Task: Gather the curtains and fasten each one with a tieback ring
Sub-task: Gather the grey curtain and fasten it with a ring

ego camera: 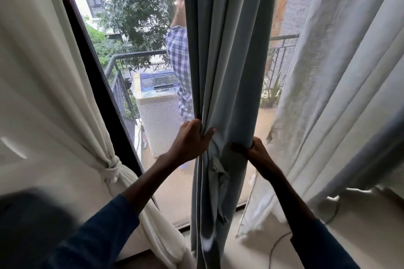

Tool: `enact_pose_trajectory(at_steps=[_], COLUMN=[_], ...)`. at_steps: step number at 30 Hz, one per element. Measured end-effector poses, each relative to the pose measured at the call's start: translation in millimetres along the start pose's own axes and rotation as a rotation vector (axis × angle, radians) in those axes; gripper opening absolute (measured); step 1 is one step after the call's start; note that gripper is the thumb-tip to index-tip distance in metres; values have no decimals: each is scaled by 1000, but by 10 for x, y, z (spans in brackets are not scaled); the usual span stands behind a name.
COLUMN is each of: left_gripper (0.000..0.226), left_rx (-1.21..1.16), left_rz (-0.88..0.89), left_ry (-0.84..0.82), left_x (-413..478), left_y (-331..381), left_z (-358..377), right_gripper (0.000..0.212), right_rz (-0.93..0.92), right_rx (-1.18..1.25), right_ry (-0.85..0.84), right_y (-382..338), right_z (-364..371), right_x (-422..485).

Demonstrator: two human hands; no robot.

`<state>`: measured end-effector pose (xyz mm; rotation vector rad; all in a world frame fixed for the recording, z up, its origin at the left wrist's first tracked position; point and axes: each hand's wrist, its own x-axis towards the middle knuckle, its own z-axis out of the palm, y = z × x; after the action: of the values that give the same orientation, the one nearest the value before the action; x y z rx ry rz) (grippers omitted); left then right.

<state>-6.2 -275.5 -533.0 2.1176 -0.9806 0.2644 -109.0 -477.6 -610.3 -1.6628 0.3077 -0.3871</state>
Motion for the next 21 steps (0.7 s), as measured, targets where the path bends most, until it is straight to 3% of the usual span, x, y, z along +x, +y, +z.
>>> enact_pose_trajectory(at_steps=[3, 9, 14, 18, 21], left_gripper=[58, 55, 58, 65, 68], left_rx=[-13, 8, 32, 36, 28], left_rz=[38, 145, 94, 105, 141], left_ry=[-2, 56, 45, 57, 26], left_x=[3, -62, -92, -107, -114], left_y=[4, 122, 124, 154, 172], left_z=[64, 110, 142, 168, 178], right_gripper=[28, 32, 45, 30, 19], right_rz=[-56, -69, -32, 39, 193], right_rx=[-16, -158, -165, 4, 234], right_ry=[88, 77, 87, 67, 45], right_y=[31, 9, -16, -9, -5], right_z=[127, 266, 234, 233, 221], right_x=[-89, -164, -180, -190, -158])
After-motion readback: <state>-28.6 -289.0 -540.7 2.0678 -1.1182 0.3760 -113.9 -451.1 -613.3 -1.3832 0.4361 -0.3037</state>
